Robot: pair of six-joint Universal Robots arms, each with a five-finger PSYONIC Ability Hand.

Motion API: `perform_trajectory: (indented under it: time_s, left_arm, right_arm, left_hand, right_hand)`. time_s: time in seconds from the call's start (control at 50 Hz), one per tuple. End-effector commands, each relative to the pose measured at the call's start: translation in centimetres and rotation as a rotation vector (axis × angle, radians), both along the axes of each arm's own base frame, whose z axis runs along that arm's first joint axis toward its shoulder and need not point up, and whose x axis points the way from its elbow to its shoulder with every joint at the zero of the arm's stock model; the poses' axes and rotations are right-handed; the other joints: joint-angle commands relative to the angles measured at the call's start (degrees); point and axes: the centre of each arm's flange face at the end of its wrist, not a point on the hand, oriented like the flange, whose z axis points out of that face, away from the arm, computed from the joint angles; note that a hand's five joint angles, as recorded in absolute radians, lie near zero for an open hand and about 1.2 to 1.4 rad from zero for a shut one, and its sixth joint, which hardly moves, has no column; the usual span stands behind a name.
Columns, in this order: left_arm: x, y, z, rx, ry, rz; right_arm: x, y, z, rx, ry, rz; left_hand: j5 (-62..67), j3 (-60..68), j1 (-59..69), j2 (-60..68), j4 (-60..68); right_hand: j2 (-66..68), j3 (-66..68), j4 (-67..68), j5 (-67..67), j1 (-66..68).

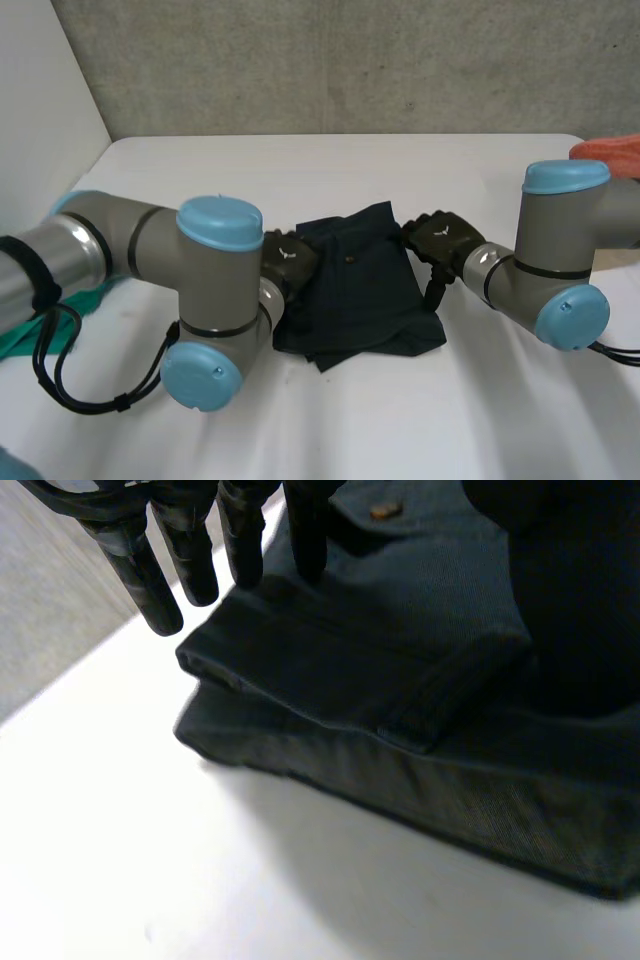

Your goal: Fold the laundry.

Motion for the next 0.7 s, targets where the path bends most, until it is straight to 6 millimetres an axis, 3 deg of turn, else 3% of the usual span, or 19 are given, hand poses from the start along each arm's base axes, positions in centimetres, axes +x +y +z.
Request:
perform_trajectory:
  time_s: [0.02,0.12,0.16,0.22,0.3,0.44,0.62,0.7]
  left_arm:
    - [0.0,-0.5,6.6,-0.135,0.129,-0.004]
    - [-0.2,-0.4,11.9,-0.264,0.263,-0.087]
    - [-0.1,-0.6,13.4,-0.285,0.302,-0.159]
    - [-0.2,-0.4,14.2,-0.272,0.342,-0.259]
    - [-0.3,0.4,14.7,-0.171,0.421,-0.409]
    - [0.1,0.4,14.3,-0.037,0.48,-0.466]
    - [-0.2,0.6,13.3,-0.011,0.473,-0.468]
    - [-0.2,0.5,13.2,-0.009,0.471,-0.466]
  right_arm:
    - [0.7,2.4,4.9,-0.162,-0.043,0.023]
    - [0.2,4.8,5.4,-0.256,-0.074,0.002]
    - [0.6,7.2,5.5,-0.296,-0.099,0.038]
    - [0.7,9.8,3.8,-0.3,-0.108,0.08]
    - [0.3,11.6,1.5,-0.283,-0.104,0.1]
    - [0.7,12.1,-2.3,-0.245,-0.089,0.137]
    - [1.7,10.4,-4.0,-0.285,-0.098,0.135]
    - [2.1,9.7,-4.0,-0.323,-0.116,0.132]
  left_hand:
    - [-2.57,-1.21,-1.07,-1.6,-1.45]
    - [-0.39,0.97,1.11,0.58,0.73]
    - [0.96,2.32,2.46,1.93,2.08]
    - [0.96,2.33,2.47,1.94,2.08]
    - [1.64,3.0,3.14,2.61,2.76]
    - [1.64,3.0,3.14,2.61,2.76]
    - [1.47,2.83,2.97,2.44,2.59]
    - [1.64,3.0,3.14,2.61,2.76]
  right_hand:
    - [-0.22,-2.0,-2.21,-2.71,-0.33]
    - [-0.22,-2.0,-2.21,-2.71,-0.33]
    - [-0.22,-2.0,-2.21,-2.71,-0.33]
    - [-0.22,-2.0,-2.21,-2.71,-0.33]
    - [-0.22,-2.0,-2.21,-2.71,-0.33]
    - [-0.22,-2.0,-2.21,-2.71,-0.33]
    - [-0.15,-1.93,-2.14,-2.64,-0.26]
    - [6.25,4.47,4.26,3.76,6.14]
